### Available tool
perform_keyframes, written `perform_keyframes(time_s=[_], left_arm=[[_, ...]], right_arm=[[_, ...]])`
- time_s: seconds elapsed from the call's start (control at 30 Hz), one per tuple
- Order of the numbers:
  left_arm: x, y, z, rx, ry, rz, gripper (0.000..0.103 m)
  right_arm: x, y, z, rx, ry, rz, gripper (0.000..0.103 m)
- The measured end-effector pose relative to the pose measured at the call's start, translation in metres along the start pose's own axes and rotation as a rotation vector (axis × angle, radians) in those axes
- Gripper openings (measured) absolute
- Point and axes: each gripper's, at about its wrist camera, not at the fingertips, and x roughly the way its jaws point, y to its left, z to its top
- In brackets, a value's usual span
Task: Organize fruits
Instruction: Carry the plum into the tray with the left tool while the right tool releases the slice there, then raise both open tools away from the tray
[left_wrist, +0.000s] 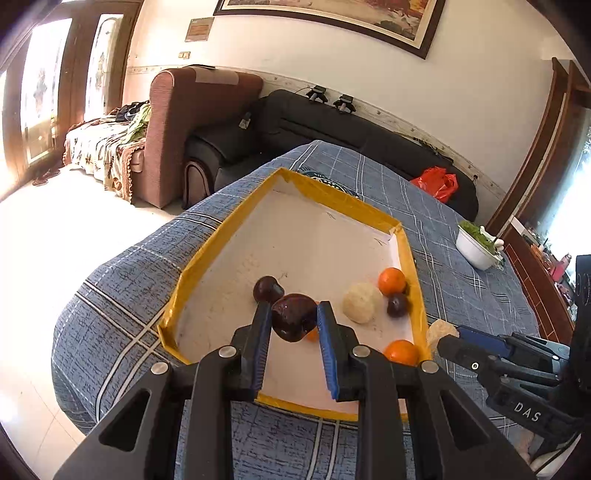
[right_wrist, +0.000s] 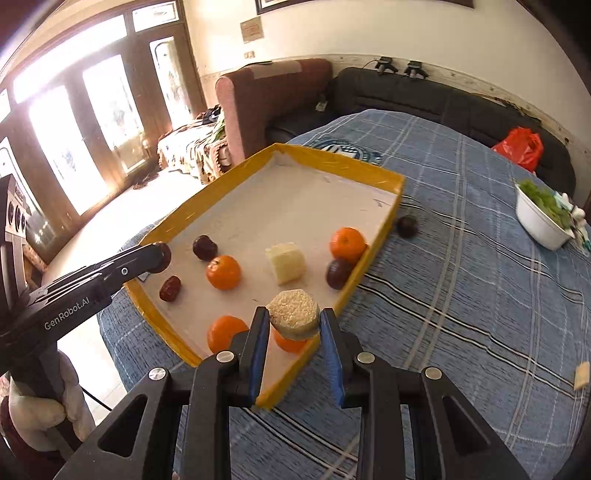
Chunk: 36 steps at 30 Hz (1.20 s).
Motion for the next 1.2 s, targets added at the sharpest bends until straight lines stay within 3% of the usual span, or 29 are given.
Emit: perform_keyframes(time_s=[0.37,0.7,0.8,0.87,0.9,1.2], left_arm=[[0.047,0.001,0.033,0.038,0.040,0.009,0.025],[0.074,-0.008,0.039,0.076,0.069,0.011,0.025],[0.074,-0.008,0.039,0.077,0.070,0.016,0.034],[0.071,-0.008,0.040,0.082,0.062,0.028,0.053],[0.068,-0.008,0.040,0.084,0.054,0.035,0.056],[0.045,-0.019,0.039,0.101,0.036,0.043,0.071]], right_arm=[[0.059,0.016,0.020,0.002,0.088,0.026,0.032],[0.081,0.024,0.027,-0.018,0.118,0.032,0.032],[0.086,0.024,0.028,-0.021,0.126,0.034,0.032],[0.087,0.022,0.028,-0.013,0.125,0.044,0.032],[0.086,0.021,0.028,-0.005,0.124,0.050,0.033],[0.064,0.019,0.025,0.016,0.083,0.070,0.048]])
